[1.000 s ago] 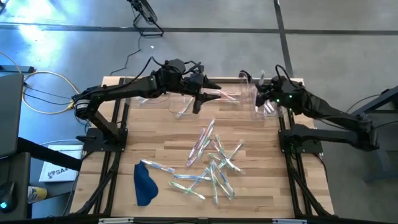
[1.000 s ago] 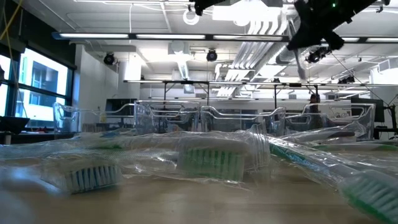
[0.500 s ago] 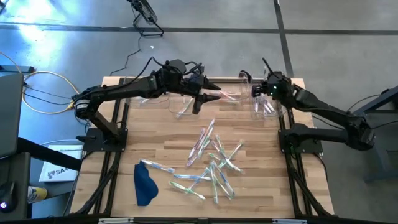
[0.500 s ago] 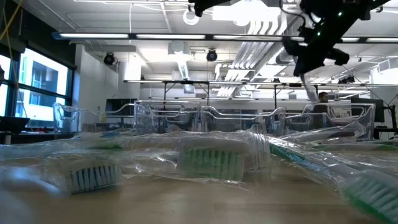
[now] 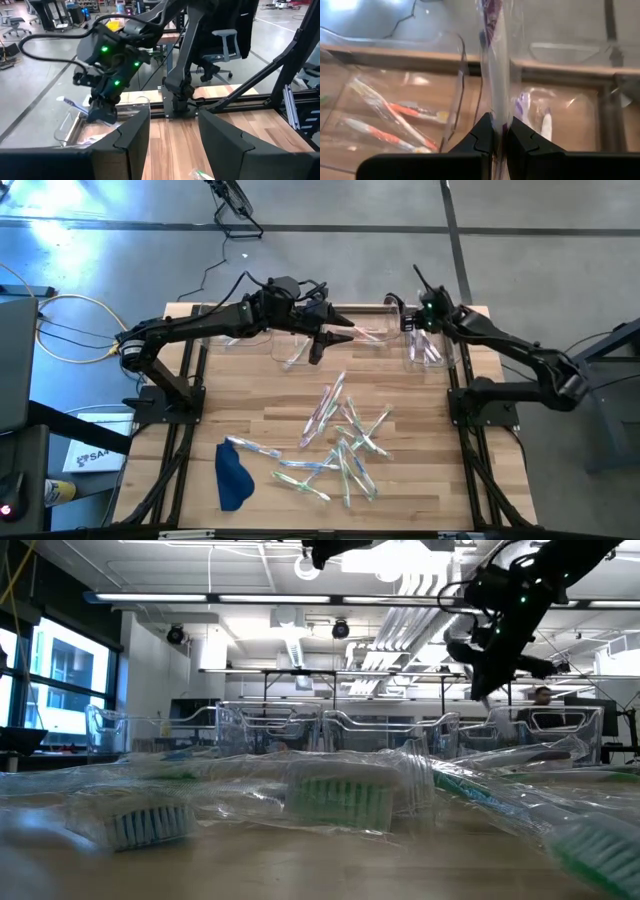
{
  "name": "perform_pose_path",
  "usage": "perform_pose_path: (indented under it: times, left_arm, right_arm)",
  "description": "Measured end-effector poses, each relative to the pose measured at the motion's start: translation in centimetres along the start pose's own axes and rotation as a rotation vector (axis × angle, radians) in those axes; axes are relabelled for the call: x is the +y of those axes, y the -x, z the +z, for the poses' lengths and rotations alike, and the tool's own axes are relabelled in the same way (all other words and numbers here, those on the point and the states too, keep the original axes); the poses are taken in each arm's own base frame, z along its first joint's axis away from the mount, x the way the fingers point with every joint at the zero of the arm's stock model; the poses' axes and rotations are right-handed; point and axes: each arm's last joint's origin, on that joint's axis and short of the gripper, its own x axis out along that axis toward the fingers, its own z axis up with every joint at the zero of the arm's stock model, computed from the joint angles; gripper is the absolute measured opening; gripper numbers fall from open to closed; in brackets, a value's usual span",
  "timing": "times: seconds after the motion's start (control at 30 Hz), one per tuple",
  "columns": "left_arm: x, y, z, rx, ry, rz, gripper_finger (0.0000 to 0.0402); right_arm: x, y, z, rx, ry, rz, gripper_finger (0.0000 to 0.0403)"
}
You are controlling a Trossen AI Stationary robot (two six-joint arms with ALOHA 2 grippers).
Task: Pick & Place Toothbrushes
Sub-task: Put the purple toothbrush into the right transparent bin, then put the blue toothbrush into the left transparent bin
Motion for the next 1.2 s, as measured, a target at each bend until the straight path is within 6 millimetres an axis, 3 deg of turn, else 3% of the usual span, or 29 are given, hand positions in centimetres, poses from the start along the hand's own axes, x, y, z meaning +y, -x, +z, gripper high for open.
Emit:
perform_pose_path:
  times: [0.43,0.77,0.97,1.2]
  left_arm:
    - [0.0,0.0,0.0,0.000,-0.001,0.000,0.0168]
    - [0.0,0.0,0.0,0.000,0.000,0.000,0.0168]
    - [0.0,0.0,-0.1,0.012,0.004,-0.001,0.0168]
    - [0.0,0.0,-0.4,0.035,0.011,-0.004,0.0168]
  right_arm:
    - [-0.8,-2.5,-1.2,0.193,0.012,-0.071,0.0023]
    - [-0.9,-2.6,-1.2,0.188,0.028,-0.092,0.0142]
    - [-0.8,-1.4,-0.7,0.129,0.076,-0.047,0.0149]
    - [-0.9,1.9,0.4,-0.014,0.047,0.094,0.0123]
